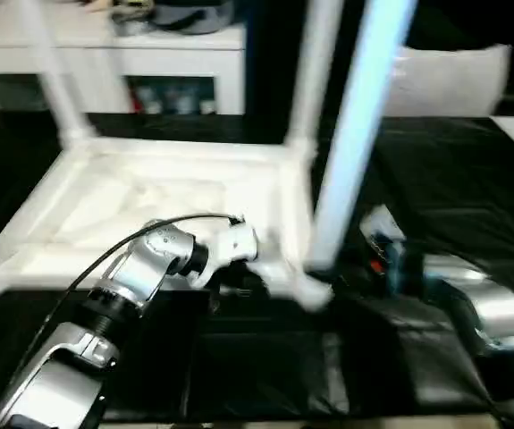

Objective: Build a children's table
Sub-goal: Rotate leg to tighten

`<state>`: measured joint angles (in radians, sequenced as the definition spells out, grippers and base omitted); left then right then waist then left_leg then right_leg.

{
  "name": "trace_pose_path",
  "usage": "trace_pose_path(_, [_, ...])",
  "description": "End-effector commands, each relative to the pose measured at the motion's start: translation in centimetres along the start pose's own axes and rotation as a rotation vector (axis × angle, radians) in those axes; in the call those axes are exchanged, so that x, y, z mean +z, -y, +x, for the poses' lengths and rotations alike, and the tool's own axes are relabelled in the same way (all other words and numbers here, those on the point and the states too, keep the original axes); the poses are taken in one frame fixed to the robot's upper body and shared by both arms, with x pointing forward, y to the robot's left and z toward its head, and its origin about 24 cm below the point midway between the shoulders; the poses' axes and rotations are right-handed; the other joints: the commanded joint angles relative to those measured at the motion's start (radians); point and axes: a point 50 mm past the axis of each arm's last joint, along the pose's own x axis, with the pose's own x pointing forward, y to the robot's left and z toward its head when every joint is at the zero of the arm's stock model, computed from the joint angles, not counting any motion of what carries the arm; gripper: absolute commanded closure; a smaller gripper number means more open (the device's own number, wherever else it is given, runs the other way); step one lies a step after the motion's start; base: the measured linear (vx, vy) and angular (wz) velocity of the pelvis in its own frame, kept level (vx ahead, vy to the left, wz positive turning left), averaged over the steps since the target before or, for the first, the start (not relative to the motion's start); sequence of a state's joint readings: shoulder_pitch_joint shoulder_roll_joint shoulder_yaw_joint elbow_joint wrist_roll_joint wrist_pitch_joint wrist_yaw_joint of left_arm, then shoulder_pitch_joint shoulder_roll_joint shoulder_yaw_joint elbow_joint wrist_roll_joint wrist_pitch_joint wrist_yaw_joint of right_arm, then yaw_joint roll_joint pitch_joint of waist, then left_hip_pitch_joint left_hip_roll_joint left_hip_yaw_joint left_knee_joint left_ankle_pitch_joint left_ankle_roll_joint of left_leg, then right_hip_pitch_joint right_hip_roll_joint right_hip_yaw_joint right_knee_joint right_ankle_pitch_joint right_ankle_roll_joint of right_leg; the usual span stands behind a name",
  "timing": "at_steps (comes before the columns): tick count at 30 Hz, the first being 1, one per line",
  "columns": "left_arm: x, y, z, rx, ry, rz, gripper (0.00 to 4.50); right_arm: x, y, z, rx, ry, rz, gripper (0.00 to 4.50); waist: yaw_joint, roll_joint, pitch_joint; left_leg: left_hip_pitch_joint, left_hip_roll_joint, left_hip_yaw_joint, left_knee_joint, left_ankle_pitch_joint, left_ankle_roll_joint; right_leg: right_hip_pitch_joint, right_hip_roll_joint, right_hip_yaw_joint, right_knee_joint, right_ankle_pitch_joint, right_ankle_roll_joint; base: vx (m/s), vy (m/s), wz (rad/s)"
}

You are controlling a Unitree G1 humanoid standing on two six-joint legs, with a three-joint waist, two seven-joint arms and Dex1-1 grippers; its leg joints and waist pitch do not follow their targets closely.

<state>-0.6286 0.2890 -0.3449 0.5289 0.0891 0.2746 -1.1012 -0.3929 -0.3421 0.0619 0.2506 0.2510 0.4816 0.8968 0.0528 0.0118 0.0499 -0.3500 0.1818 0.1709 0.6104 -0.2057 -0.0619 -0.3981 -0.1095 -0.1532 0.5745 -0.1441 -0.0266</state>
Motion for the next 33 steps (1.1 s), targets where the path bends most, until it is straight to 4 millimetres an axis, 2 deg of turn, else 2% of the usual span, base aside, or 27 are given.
trace_pose_path(1, [3.0,-0.4,1.9,0.172,0.09,-0.111,4.5,0.8,0.6,3.0,-0.226,0.009,0.092,2.47,-0.015,-0.01,-0.06,-0.005,0.041,-0.032,-0.074,-0.295,-0.018,0.055,-0.064,0.032,-0.105,-0.597,-0.033,0.0,0.0,0.0])
trace_pose_path(2, [3.0,-0.4,1.9,0.172,0.09,-0.111,4.5,0.8,0.6,3.0,-0.226,0.009,0.092,2.47,-0.023,-0.008,-0.06,-0.008,0.04,-0.034,-0.074,-0.298,-0.02,0.056,-0.064,0.029,-0.105,-0.597,-0.032,0.0,0.0,0.0])
trace_pose_path(3, [3.2,-0.6,2.1,0.212,0.094,-0.13,4.5,1.0,0.7,3.3,-0.257,0.023,0.105,2.47,-0.031,-0.012,-0.065,-0.008,0.036,-0.032,-0.071,-0.291,-0.003,0.058,-0.065,0.028,-0.113,-0.587,-0.023,0.0,0.0,0.0])
trace_pose_path(4, [3.4,-0.8,2.2,0.243,0.102,-0.146,4.5,1.2,0.7,3.6,-0.268,0.041,0.102,2.47,-0.032,-0.01,-0.066,-0.008,0.036,-0.03,-0.071,-0.276,0.006,0.058,-0.066,0.031,-0.111,-0.567,-0.029,0.0,0.0,0.0])
trace_pose_path(5, [3.5,-0.8,2.3,0.246,0.105,-0.151,4.5,1.3,0.7,3.7,-0.267,0.047,0.095,2.14,-0.035,-0.009,-0.069,-0.013,0.038,-0.029,-0.073,-0.246,0.024,0.059,-0.065,0.036,-0.108,-0.514,-0.049,0.0,0.0,0.0])
trace_pose_path(9, [3.9,-0.8,2.5,0.275,0.114,-0.143,4.5,1.9,0.5,3.9,-0.252,0.105,0.064,1.58,-0.026,-0.011,-0.081,-0.017,0.044,-0.019,-0.067,-0.119,0.086,0.058,-0.063,0.055,-0.072,-0.283,-0.152,0.0,0.0,0.0])
trace_pose_path(11, [3.9,-0.8,2.4,0.268,0.117,-0.116,4.5,1.9,0.5,3.7,-0.242,0.109,0.052,1.46,-0.019,-0.011,-0.082,-0.021,0.044,-0.017,-0.066,-0.075,0.109,0.061,-0.061,0.058,-0.061,-0.227,-0.176,0.0,0.0,0.0])
trace_pose_path(13, [3.7,-0.6,2.1,0.243,0.116,-0.075,4.5,1.9,0.4,3.1,-0.216,0.117,0.016,1.24,-0.004,-0.009,-0.081,-0.02,0.043,-0.014,-0.064,-0.045,0.13,0.06,-0.061,0.06,-0.055,-0.189,-0.187,0.0,0.0,0.0])
trace_pose_path(15, [3.7,-0.5,2.0,0.236,0.117,-0.062,4.5,1.9,0.5,2.9,-0.211,0.121,0.008,1.02,0.003,-0.012,-0.084,-0.023,0.043,-0.014,-0.061,-0.025,0.14,0.061,-0.061,0.063,-0.048,-0.162,-0.191,0.0,0.0,0.0])
trace_pose_path(18, [3.4,-0.4,1.7,0.194,0.115,-0.026,4.5,1.9,0.9,1.6,-0.191,0.123,-0.026,0.78,0.013,-0.007,-0.08,-0.018,0.046,-0.014,-0.064,-0.048,0.134,0.059,-0.06,0.062,-0.053,-0.196,-0.187,0.0,0.0,0.0])
trace_pose_path(19, [3.3,-0.4,1.6,0.19,0.115,-0.022,4.5,1.9,1.0,1.5,-0.189,0.124,-0.03,0.78,0.012,-0.008,-0.079,-0.017,0.047,-0.012,-0.065,-0.059,0.13,0.059,-0.059,0.062,-0.053,-0.207,-0.184,0.0,0.0,0.0])
trace_pose_path(21, [2.7,-0.3,1.0,0.119,0.093,0.047,4.5,1.6,1.5,-0.7,-0.118,0.091,-0.102,0.57,0.019,-0.007,-0.077,-0.014,0.049,-0.013,-0.067,-0.098,0.112,0.059,-0.06,0.063,-0.059,-0.246,-0.169,0.0,0.0,0.0])
trace_pose_path(22, [2.7,-0.3,1.0,0.119,0.093,0.047,4.5,1.6,1.5,-0.7,-0.118,0.091,-0.102,0.48,0.021,-0.006,-0.076,-0.011,0.05,-0.013,-0.068,-0.117,0.109,0.056,-0.06,0.065,-0.06,-0.253,-0.166,0.0,0.0,0.0])
trace_pose_path(23, [2.7,-0.3,0.9,0.114,0.09,0.051,4.5,1.6,1.6,-0.8,-0.112,0.087,-0.106,0.48,0.021,-0.006,-0.076,-0.011,0.05,-0.013,-0.068,-0.117,0.109,0.056,-0.06,0.065,-0.06,-0.253,-0.166,0.0,0.0,0.0])
trace_pose_path(24, [2.4,-0.4,0.6,0.08,0.074,0.088,4.5,1.5,1.7,-1.9,-0.066,0.059,-0.134,0.39,0.021,-0.006,-0.075,-0.012,0.051,-0.014,-0.07,-0.127,0.1,0.056,-0.058,0.065,-0.06,-0.262,-0.166,0.0,0.0,0.0])
trace_pose_path(26, [2.2,-0.3,0.1,0.021,0.062,0.148,4.5,1.4,1.8,-3.0,-0.007,0.02,-0.155,0.1,0.025,-0.008,-0.075,-0.012,0.048,-0.013,-0.07,-0.137,0.098,0.057,-0.058,0.064,-0.062,-0.28,-0.158,0.0,0.0,0.0])
trace_pose_path(28, [2.0,-0.1,-0.1,-0.025,0.053,0.177,4.5,1.4,1.8,-3.6,0.025,-0.003,-0.162,0.03,0.034,-0.007,-0.075,-0.009,0.051,-0.013,-0.07,-0.136,0.096,0.056,-0.06,0.066,-0.064,-0.293,-0.15,0.0,0.0,0.0])
trace_pose_path(30, [1.6,0.3,-0.4,-0.116,0.009,0.238,4.5,1.3,1.8,-4.5,0.081,-0.076,-0.225,0.03,0.043,-0.005,-0.076,-0.006,0.054,-0.013,-0.07,-0.137,0.092,0.053,-0.06,0.066,-0.061,-0.282,-0.159,0.0,0.0,0.0])
trace_pose_path(33, [1.4,0.7,-0.6,-0.191,-0.02,0.284,4.5,1.3,1.5,-4.9,0.15,-0.113,-0.259,0.03,0.05,-0.003,-0.072,-0.005,0.056,-0.011,-0.071,-0.157,0.085,0.051,-0.061,0.067,-0.062,-0.289,-0.168,0.0,0.0,0.0])
